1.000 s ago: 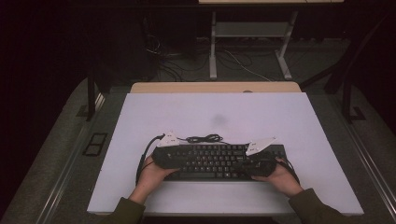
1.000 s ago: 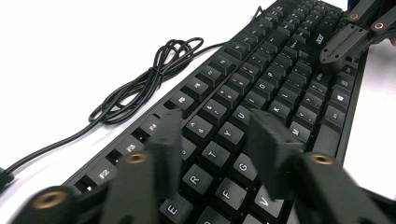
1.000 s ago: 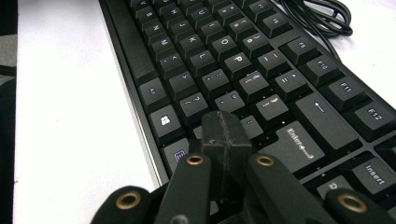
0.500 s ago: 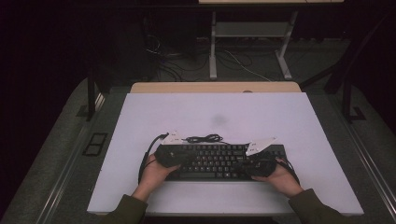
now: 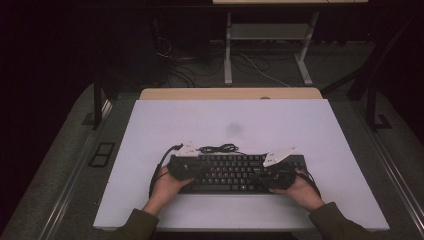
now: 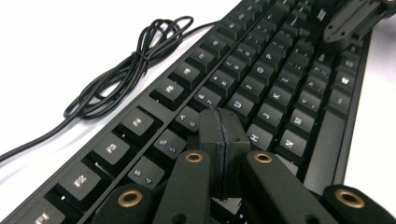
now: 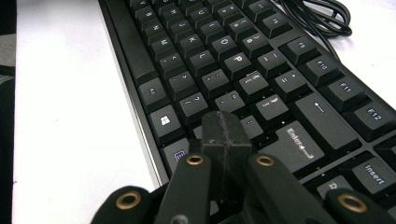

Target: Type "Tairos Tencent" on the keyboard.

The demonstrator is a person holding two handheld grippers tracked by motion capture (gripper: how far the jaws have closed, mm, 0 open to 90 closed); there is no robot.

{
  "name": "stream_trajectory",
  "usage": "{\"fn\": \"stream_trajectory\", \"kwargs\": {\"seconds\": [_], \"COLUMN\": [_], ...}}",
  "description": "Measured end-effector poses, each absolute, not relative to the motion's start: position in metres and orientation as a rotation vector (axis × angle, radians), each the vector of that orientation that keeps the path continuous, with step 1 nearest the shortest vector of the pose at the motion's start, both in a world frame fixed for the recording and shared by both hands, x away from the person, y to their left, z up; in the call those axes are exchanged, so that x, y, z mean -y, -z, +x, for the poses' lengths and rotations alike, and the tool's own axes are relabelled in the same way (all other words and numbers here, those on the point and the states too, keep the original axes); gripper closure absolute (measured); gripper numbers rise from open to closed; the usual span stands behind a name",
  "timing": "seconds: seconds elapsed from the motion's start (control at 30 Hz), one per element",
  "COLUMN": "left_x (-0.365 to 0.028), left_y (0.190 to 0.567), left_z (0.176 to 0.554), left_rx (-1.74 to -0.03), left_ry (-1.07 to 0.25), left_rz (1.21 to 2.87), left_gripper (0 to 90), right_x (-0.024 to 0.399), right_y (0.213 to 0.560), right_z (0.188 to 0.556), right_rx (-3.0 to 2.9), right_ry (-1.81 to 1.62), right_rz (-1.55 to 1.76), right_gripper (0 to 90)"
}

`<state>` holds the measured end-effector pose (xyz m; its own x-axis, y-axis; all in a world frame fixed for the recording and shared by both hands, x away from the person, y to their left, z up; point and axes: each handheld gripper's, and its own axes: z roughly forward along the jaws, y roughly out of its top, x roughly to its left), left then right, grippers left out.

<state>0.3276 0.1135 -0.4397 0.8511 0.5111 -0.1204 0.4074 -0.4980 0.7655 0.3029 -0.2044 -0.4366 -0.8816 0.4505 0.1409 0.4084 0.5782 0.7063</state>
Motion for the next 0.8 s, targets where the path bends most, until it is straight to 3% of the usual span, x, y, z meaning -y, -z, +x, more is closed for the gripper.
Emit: {"fn": "stream_trajectory", "kwargs": {"seconds": [0.43,0.8], "left_x": [-0.1154,-0.1205], "left_y": [0.4348,0.4302], "left_z": [0.3258,0.3192], "left_rx": [-0.66,-0.653], "left_ry": [-0.154,-0.164], "left_rz": [2.136,2.126], "left_gripper": [87.5,59.6], "right_x": [0.2046,0.2049], "right_y": [0.4365,0.4361], "right_z": [0.3032,0.3032], "right_rx": [-2.744,-2.742], "right_ry": [-1.204,-1.199], "right_rz": [0.746,0.747], "right_gripper": [89.3,89.3]}}
